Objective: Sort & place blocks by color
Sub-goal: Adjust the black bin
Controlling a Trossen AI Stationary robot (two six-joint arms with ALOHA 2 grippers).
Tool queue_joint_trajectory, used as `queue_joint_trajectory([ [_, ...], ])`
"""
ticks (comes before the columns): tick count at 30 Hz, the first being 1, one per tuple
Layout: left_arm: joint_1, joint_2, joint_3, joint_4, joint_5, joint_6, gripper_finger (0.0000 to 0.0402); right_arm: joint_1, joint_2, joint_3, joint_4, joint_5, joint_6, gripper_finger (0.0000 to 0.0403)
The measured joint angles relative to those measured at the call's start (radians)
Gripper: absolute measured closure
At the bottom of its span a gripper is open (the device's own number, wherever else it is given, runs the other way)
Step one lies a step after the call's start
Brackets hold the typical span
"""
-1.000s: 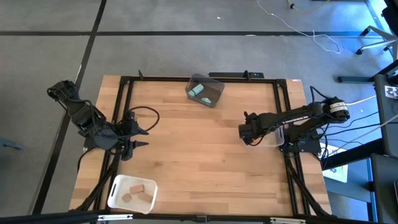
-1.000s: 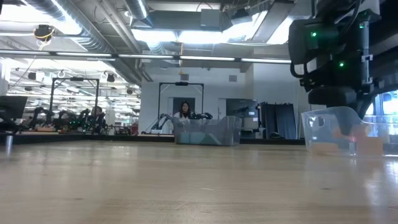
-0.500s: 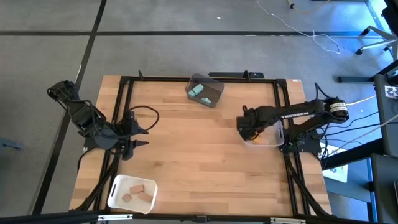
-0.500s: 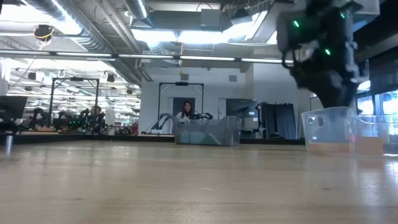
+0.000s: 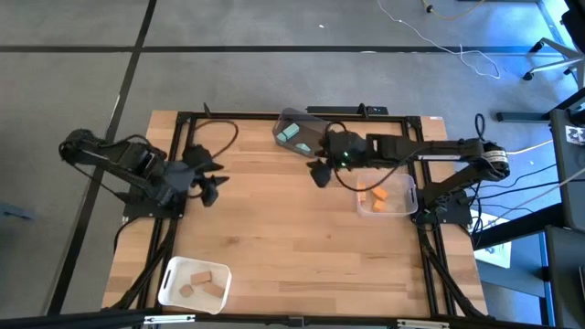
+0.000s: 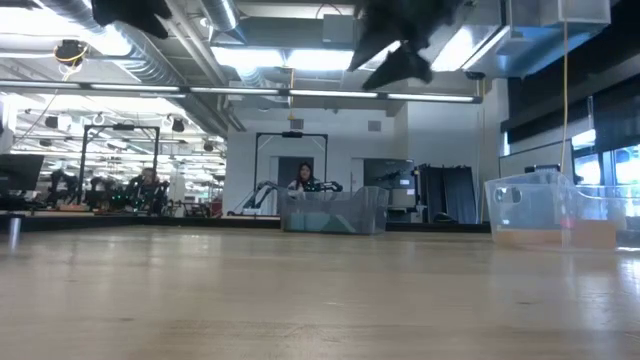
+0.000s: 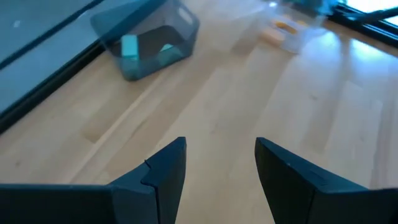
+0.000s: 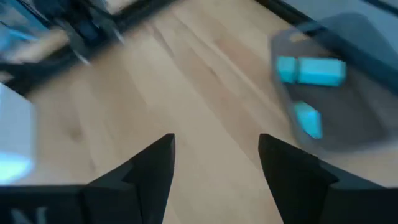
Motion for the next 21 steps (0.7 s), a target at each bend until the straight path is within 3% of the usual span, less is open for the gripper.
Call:
queue_joint_trajectory([
  [7,0.169,0.0,0.0,0.0,0.087,0.129,0.0218,-0.072,0.13,-0.001,0.091,-0.18,0.017,0.0171],
  [21,0.334,0.0,0.0,0.001,0.168,0.186,0.0218,-0.215,0.34,-0.002,0.066,-0.205,-0.057,0.0171],
])
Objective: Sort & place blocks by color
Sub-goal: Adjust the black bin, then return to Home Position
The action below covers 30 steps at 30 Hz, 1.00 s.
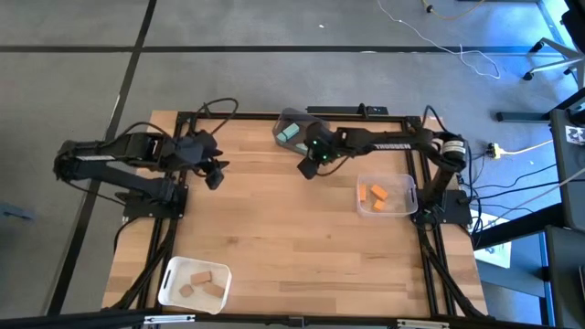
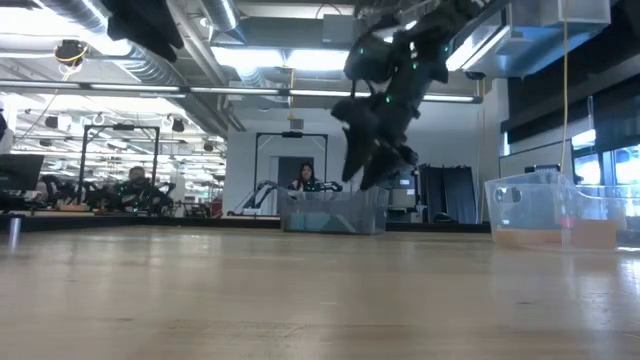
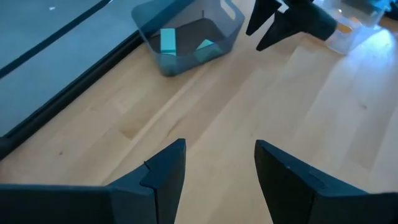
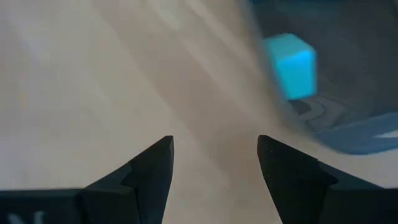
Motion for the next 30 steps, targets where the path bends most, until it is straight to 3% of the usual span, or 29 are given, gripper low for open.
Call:
queue_joint_trajectory([
  [6,0.049,0.0,0.0,0.001,0.0,-0.03,0.0218,-0.07,0.039,0.0,-0.016,0.019,-0.073,0.0171],
  [12,0.096,0.0,0.0,0.007,0.034,-0.031,0.0218,-0.115,0.036,0.0,-0.005,0.135,-0.127,0.0171],
  [17,0.126,0.0,0.0,0.011,0.041,-0.031,0.0218,-0.149,0.033,0.0,0.007,0.115,-0.178,0.0171],
  [25,0.143,-0.001,0.0,0.009,0.041,0.062,0.0218,-0.165,-0.01,0.119,-0.013,-0.105,-0.292,0.0171],
  [30,0.143,-0.02,0.001,-0.006,0.041,0.083,0.0218,-0.162,-0.039,0.229,-0.124,-0.256,-0.376,0.0171],
])
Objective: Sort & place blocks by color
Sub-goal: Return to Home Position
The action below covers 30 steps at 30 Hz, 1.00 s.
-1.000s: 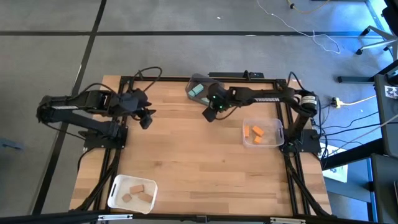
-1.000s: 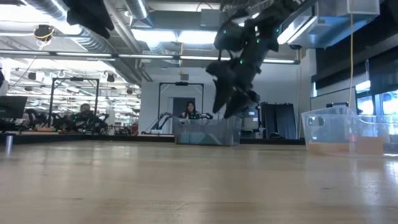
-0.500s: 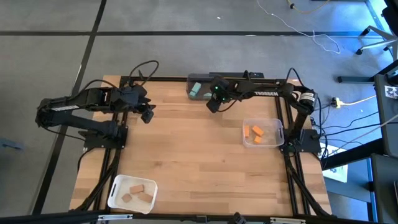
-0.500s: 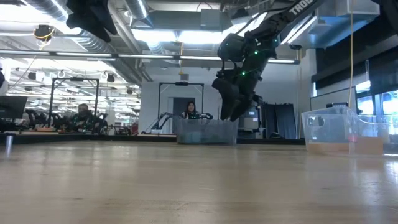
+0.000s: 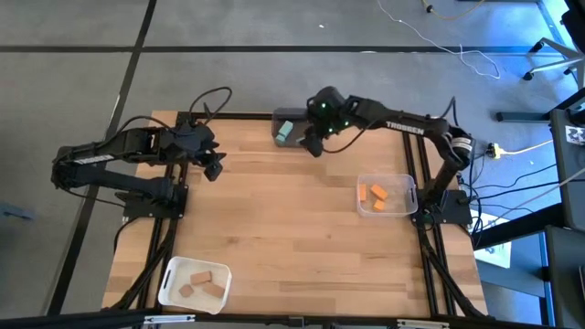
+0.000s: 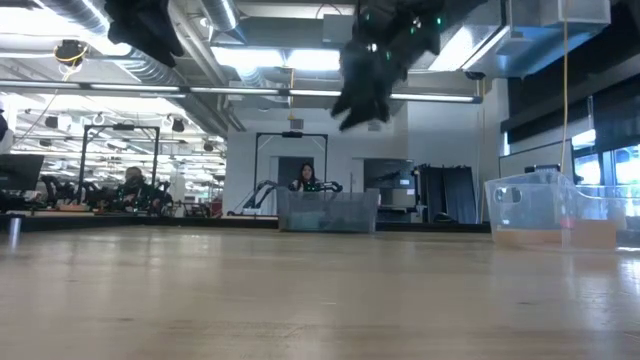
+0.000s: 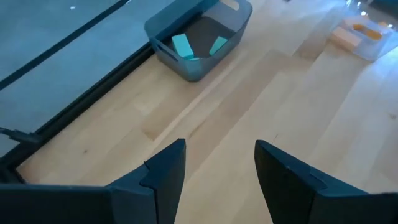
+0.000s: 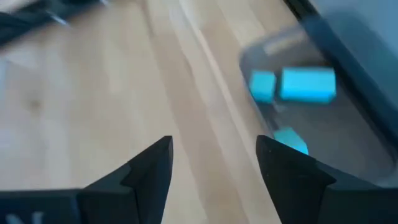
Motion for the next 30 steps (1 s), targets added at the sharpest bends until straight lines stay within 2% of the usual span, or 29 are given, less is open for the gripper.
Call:
queue_joint_trajectory([
  [3,-0.001,-0.001,0.0,-0.004,-0.003,0.0,0.0218,0.002,-0.005,0.082,-0.051,-0.072,-0.005,0.0171],
  [7,-0.001,-0.001,0.0,-0.012,-0.024,0.0,0.0219,0.01,-0.003,0.185,-0.148,-0.081,0.04,0.0174],
  [9,-0.001,-0.001,0.0,-0.019,-0.026,0.004,0.0225,0.014,-0.003,0.252,-0.211,-0.082,0.029,0.0189],
  [13,0.0,-0.001,0.0,-0.032,-0.083,-0.004,0.0257,0.021,-0.004,0.369,-0.309,-0.083,-0.04,0.0256],
  [16,-0.001,-0.013,0.0,-0.034,-0.094,0.0,0.0296,0.023,-0.003,0.46,-0.403,-0.078,-0.068,0.0325],
  [19,0.0,-0.046,0.0,-0.049,-0.097,0.002,0.0344,0.026,-0.004,0.532,-0.499,-0.027,-0.091,0.0386],
  [22,-0.001,-0.093,-0.001,-0.062,-0.099,0.039,0.039,0.028,-0.004,0.589,-0.577,0.043,-0.11,0.0392],
  [30,-0.001,-0.307,-0.001,-0.082,-0.098,0.053,0.04,0.053,-0.003,0.751,-0.861,0.175,-0.114,0.04],
])
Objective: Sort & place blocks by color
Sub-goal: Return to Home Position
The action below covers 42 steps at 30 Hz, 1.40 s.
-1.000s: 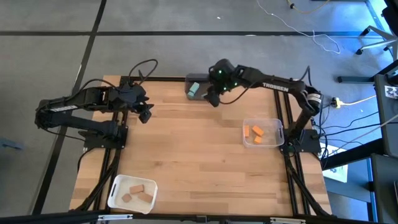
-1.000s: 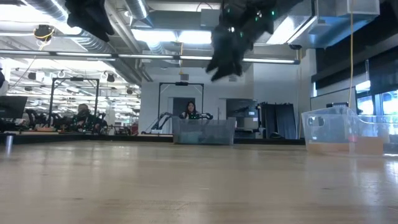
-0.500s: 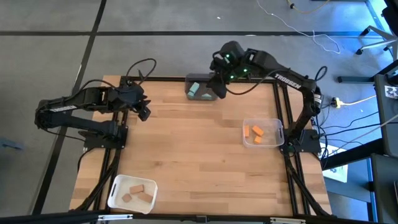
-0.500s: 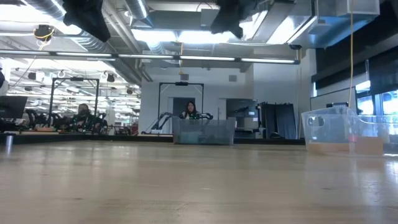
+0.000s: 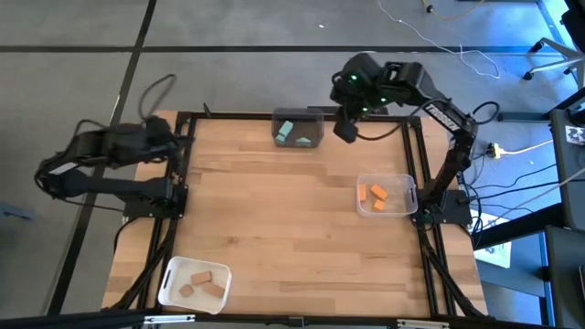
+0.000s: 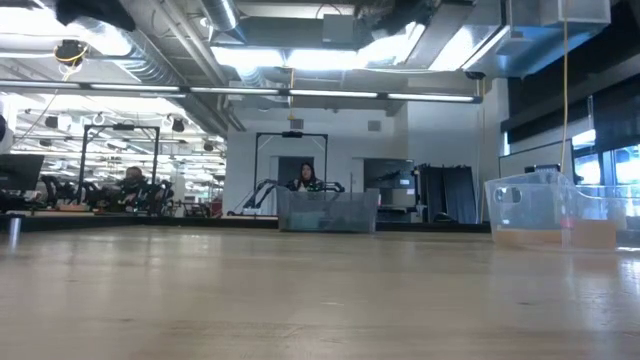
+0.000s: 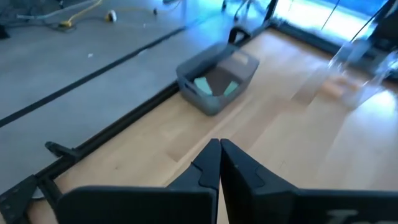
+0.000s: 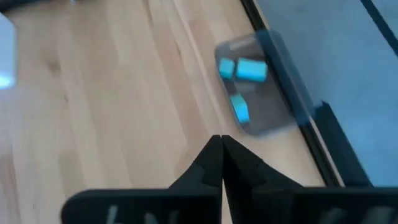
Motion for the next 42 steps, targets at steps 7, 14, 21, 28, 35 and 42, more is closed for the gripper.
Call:
queue_joint_trajectory([
  [7,0.0,-0.175,0.0,-0.031,0.024,0.0,0.0401,0.048,-0.049,0.087,-0.137,0.094,0.052,0.0401],
  [14,0.0,-0.257,0.0,-0.086,0.027,0.047,0.0401,0.141,-0.258,-0.065,-0.134,0.237,0.178,0.0402],
  [21,0.0,-0.281,0.0,-0.067,0.038,0.108,0.0401,0.263,-0.548,-0.472,0.146,0.292,0.285,0.0403],
  [28,-0.001,-0.334,-0.115,0.119,0.136,0.202,0.0401,0.326,-0.823,-0.886,0.506,0.284,0.275,0.0403],
  [35,0.0,-0.462,-0.255,0.208,0.152,0.227,0.0401,0.328,-1.049,-1.137,0.614,0.285,0.39,0.0403],
  [42,0.0,-0.531,-0.297,0.241,0.159,0.234,0.0401,0.327,-1.259,-1.331,0.74,0.284,0.382,0.0403],
])
